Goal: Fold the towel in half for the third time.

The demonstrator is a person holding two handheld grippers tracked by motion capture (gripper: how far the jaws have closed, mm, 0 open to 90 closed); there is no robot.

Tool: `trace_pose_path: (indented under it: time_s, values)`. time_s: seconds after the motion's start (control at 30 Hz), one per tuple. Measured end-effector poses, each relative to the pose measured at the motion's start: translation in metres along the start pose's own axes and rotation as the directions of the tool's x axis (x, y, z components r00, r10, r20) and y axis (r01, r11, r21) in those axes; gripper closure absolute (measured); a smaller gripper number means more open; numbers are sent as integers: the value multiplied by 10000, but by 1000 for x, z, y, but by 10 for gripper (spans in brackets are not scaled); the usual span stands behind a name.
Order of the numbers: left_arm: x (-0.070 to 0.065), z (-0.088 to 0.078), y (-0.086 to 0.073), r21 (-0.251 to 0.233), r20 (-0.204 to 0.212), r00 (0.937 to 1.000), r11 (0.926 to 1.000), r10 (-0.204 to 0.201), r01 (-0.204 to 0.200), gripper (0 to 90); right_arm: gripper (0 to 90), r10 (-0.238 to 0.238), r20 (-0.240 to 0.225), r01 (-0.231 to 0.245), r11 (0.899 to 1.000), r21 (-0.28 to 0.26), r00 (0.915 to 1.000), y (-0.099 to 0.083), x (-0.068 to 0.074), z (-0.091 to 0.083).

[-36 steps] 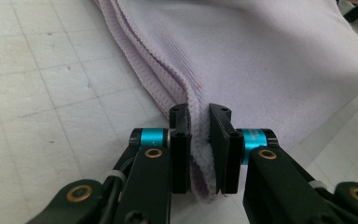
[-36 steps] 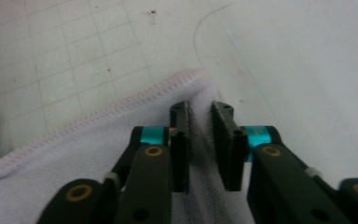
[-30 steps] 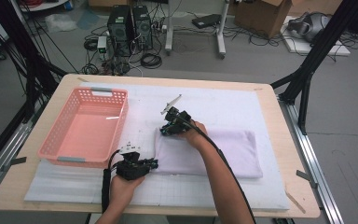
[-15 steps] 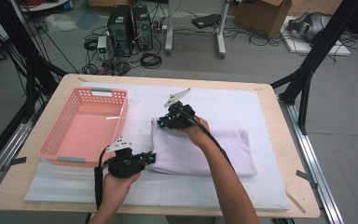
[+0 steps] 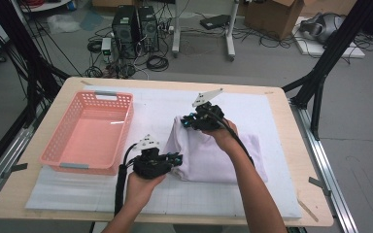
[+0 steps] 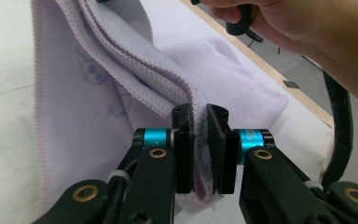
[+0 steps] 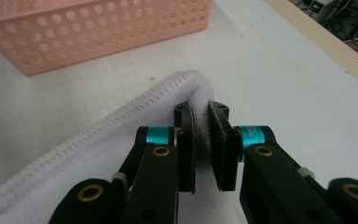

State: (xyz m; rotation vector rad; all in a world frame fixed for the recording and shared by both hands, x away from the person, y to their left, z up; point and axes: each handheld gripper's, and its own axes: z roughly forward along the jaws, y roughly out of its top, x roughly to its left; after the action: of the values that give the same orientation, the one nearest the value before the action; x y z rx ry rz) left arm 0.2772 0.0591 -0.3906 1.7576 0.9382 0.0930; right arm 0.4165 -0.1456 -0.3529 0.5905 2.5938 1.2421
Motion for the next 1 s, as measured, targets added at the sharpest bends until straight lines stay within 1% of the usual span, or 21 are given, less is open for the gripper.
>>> trace_pose_path:
  time_s: [0.1, 0.13, 0.17, 0.3, 0.33, 0.37, 0.43, 0.47, 0.5, 0.57, 0.73, 0.87, 0.93, 1.0]
  values:
    - [-7, 10, 4, 132, 102, 9999, 9998, 116, -117, 813, 823, 97, 132, -96, 9999, -61, 9999, -7, -4, -12]
    - [-10, 15, 6, 154, 140, 9998, 9997, 164, -166, 812, 823, 58, 211, -55, 9999, -130, 9998, -10, -7, -15]
    - [-12, 18, 7, 193, 173, 9996, 9996, 206, -209, 812, 823, 172, 263, -168, 9998, -140, 9995, -14, -8, -21]
    - [-21, 36, 9, 347, 328, 9990, 9989, 296, -307, 812, 823, 319, 439, -307, 9992, -261, 9985, -25, -13, -36]
    - [-24, 40, 9, 373, 367, 9989, 9988, 292, -305, 812, 823, 444, 472, -431, 9987, -285, 9979, -28, -14, -40]
    - [-26, 46, 9, 383, 402, 9987, 9988, 305, -320, 811, 823, 315, 562, -296, 9990, -346, 9979, -31, -16, -44]
    - [-29, 54, 9, 460, 459, 9985, 9984, 304, -325, 810, 823, 429, 638, -409, 9986, -326, 9970, -37, -19, -51]
    - [-30, 58, 9, 500, 497, 9984, 9983, 286, -311, 810, 823, 557, 737, -538, 9982, -274, 9957, -41, -21, -55]
    - [-31, 62, 9, 531, 523, 9981, 9980, 326, -354, 810, 823, 522, 778, -502, 9984, -272, 9956, -45, -24, -57]
    - [-34, 69, 8, 572, 525, 9980, 9977, 339, -369, 810, 823, 645, 863, -633, 9978, -173, 9942, -52, -27, -61]
    - [-38, 88, 5, 665, 525, 9980, 9970, 357, -392, 807, 823, 909, 1056, -897, 9958, -157, 9902, -69, -35, -68]
    - [-41, 100, 3, 683, 492, 9981, 9969, 357, -390, 800, 823, 943, 1218, -944, 9955, -49, 9881, -81, -40, -72]
    - [-43, 105, 2, 682, 420, 9985, 9969, 356, -384, 780, 823, 927, 1314, -942, 9955, 46, 9870, -87, -43, -72]
    - [-44, 106, 2, 691, 425, 9985, 9969, 354, -383, 730, 823, 971, 1355, -1000, 9949, 144, 9860, -93, -45, -73]
